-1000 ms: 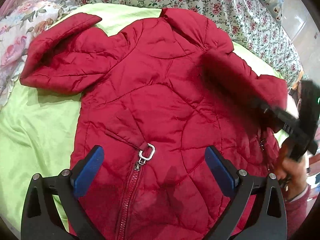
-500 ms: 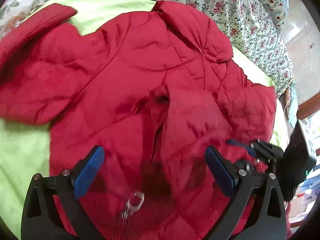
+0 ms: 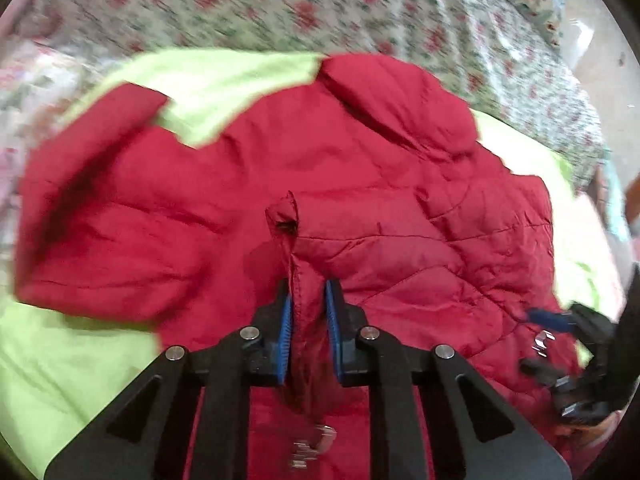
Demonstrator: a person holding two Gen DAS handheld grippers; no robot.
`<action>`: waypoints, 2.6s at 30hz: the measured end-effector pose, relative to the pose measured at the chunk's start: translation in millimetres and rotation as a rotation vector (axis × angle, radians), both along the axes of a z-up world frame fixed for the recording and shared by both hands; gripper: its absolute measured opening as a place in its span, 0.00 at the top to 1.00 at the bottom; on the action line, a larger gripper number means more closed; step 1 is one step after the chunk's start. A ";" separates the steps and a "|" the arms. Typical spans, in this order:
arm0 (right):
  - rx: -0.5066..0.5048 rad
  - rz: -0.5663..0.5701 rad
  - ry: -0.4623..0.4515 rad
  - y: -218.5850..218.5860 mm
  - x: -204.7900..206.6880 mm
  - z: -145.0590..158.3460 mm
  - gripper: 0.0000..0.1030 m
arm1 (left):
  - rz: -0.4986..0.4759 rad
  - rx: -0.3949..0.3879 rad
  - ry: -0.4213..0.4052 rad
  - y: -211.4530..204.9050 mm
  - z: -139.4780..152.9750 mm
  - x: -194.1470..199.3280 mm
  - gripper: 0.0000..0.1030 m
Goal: Fold large clothes
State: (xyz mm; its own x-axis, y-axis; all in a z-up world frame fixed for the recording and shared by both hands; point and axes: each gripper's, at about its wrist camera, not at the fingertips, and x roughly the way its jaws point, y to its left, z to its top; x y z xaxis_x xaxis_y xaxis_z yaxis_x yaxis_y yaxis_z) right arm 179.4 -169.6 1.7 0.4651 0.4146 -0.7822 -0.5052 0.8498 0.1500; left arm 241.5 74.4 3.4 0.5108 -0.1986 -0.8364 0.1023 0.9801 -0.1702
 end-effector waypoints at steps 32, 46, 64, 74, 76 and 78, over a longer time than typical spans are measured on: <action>-0.066 -0.354 -0.053 -45.9 46.8 -11.5 0.42 | -0.056 -0.022 0.069 -12.4 -55.2 18.0 0.96; -0.115 -0.384 0.043 -53.4 58.8 -44.0 0.39 | -0.055 -0.029 0.033 -7.5 -47.6 11.7 0.96; 0.090 -0.368 0.094 -59.9 -2.6 -5.0 0.33 | 0.115 0.258 -0.051 48.9 -11.0 -0.1 0.37; 0.129 -0.314 0.120 -43.4 -25.6 1.8 0.30 | 0.263 0.399 -0.043 104.2 -7.6 50.2 0.27; 0.134 -0.297 0.125 -38.2 -30.4 4.0 0.30 | 0.283 0.442 -0.034 111.2 -12.6 64.0 0.27; 0.139 -0.284 0.128 -34.8 -34.4 6.0 0.30 | 0.297 0.497 -0.014 117.7 -22.3 79.9 0.27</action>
